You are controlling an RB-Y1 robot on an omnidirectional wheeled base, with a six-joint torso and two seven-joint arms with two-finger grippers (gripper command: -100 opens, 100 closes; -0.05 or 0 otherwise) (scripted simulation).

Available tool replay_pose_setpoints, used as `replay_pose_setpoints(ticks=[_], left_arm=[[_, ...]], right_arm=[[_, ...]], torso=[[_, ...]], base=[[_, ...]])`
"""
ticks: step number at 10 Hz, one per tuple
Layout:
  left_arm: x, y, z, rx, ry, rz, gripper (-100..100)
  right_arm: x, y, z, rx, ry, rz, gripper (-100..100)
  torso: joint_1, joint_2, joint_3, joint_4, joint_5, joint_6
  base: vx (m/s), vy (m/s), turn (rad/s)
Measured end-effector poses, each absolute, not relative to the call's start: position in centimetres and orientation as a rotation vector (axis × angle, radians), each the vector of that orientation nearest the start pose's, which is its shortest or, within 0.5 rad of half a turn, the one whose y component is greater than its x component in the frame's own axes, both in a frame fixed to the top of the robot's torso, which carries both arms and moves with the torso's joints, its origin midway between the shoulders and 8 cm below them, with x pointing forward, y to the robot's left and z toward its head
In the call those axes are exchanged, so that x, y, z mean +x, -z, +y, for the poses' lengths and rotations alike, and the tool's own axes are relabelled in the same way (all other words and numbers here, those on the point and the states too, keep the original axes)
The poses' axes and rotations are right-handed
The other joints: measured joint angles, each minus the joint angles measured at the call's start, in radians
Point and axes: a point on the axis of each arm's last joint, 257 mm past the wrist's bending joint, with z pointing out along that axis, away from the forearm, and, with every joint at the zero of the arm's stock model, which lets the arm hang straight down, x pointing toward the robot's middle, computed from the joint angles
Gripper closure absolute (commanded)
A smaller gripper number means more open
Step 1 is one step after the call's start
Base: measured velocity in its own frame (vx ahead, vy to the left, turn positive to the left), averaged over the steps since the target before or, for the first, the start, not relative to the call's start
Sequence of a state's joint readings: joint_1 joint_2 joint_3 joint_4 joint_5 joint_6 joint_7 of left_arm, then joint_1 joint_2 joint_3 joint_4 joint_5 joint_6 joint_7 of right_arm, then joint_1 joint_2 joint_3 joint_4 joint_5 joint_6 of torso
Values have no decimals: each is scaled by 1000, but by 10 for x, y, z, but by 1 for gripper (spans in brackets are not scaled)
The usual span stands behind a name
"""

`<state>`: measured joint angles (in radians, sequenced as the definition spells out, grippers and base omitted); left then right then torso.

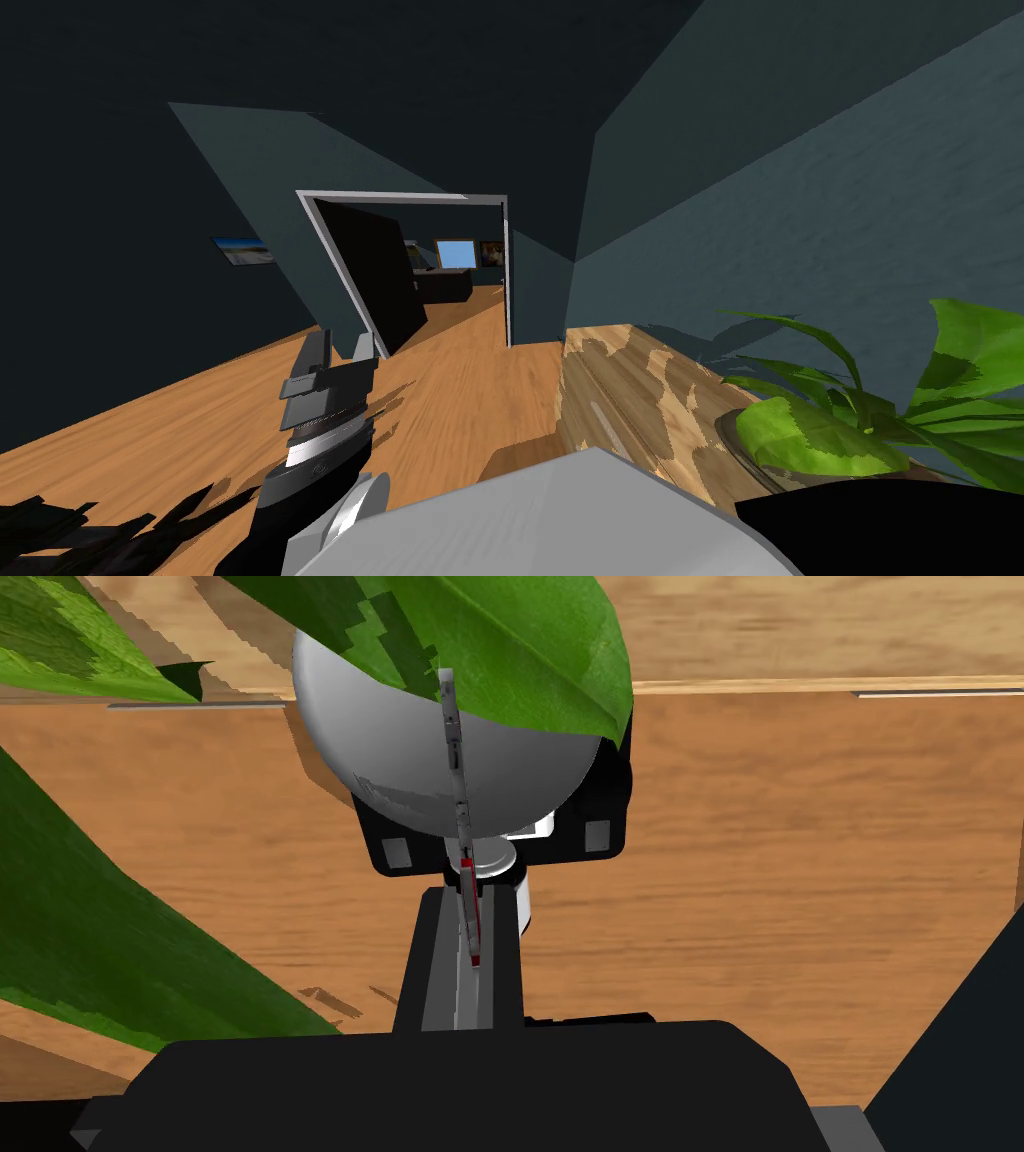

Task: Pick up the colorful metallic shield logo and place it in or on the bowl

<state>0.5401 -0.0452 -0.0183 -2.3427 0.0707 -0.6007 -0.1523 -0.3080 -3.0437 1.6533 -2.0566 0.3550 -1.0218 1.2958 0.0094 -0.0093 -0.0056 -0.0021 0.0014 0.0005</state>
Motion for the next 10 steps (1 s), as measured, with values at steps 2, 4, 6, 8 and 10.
replay_pose_setpoints(ticks=[2,4,6,8,10], left_arm=[[308,-57,287,-584,1224,476,0],[308,-57,287,-584,1224,476,0],[308,-57,287,-584,1224,476,0],[308,-57,287,-584,1224,476,0],[308,-57,287,-584,1224,476,0]], right_arm=[[-46,16,-504,-2157,4,2311,100],[-49,10,-504,-2157,23,2321,-100],[-49,10,-504,-2157,23,2321,-100],[-49,10,-504,-2157,23,2321,-100],[-49,10,-504,-2157,23,2321,-100]], torso=[[-1,1,0,0,0,0],[-2,2,1,1,-1,0],[-3,3,2,1,-1,1],[-3,3,2,1,-1,1],[-3,3,2,1,-1,1]], base=[[21,6,10],[3,1,0],[0,0,0],[0,0,0],[-9,2,1]])
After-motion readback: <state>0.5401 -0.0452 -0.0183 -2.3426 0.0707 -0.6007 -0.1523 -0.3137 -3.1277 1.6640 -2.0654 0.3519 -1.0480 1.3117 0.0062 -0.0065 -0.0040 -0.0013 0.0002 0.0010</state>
